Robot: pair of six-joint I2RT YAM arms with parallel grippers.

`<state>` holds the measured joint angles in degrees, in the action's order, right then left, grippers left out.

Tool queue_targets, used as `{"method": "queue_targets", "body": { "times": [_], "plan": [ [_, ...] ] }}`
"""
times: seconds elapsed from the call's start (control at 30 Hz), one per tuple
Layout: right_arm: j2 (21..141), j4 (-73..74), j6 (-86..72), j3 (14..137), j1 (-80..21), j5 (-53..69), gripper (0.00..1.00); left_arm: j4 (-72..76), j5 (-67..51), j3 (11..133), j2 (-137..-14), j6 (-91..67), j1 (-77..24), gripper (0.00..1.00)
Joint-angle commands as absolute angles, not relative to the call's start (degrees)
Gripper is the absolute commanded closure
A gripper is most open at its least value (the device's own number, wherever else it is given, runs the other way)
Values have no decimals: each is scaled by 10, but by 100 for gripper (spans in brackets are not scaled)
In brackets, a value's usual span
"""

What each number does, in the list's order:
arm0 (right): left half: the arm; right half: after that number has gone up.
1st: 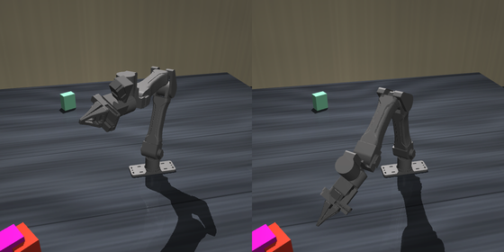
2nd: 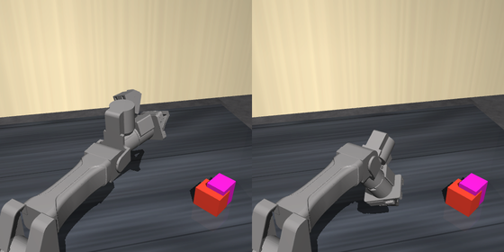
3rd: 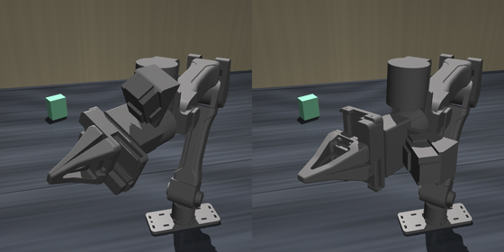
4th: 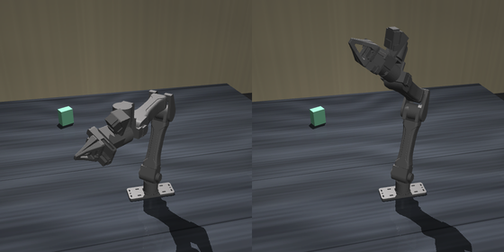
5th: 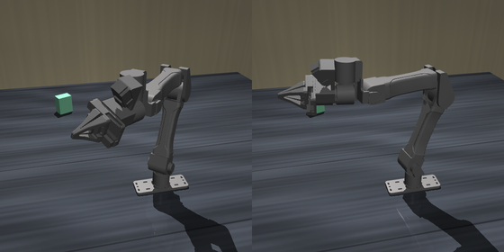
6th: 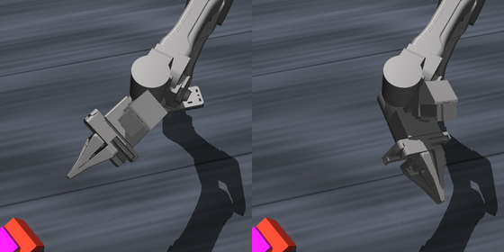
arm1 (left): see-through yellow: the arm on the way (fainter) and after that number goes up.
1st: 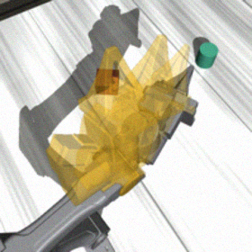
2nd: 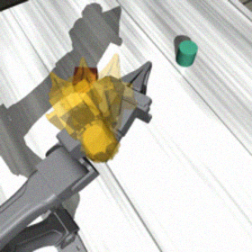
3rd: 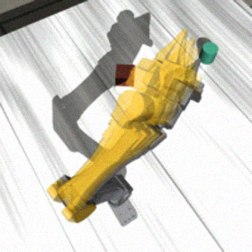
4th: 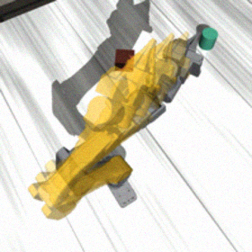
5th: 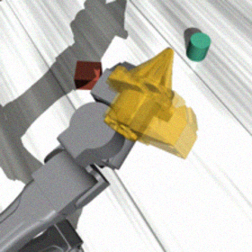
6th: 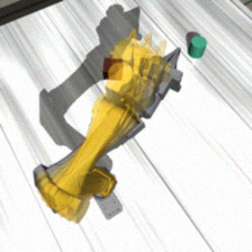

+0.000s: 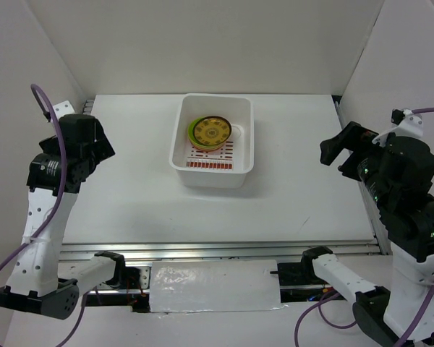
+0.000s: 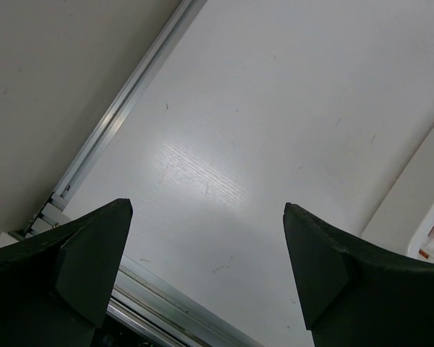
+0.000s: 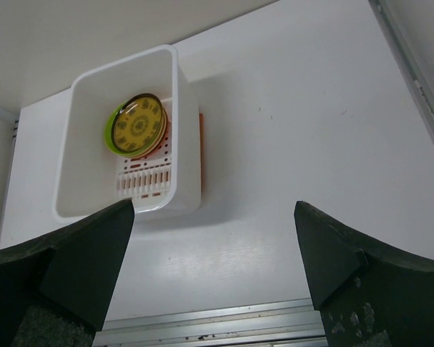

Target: Place the plates into the plastic bin on the countertop

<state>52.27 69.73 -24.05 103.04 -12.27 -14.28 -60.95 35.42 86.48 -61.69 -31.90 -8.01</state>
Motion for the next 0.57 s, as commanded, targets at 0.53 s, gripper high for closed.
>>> {"method": "queue_targets", "body": {
  "times": [0.53],
  "plan": [
    [537, 681, -229, 1027, -143, -170, 0, -606, 386, 889, -635, -333, -77, 1]
  ]
}}
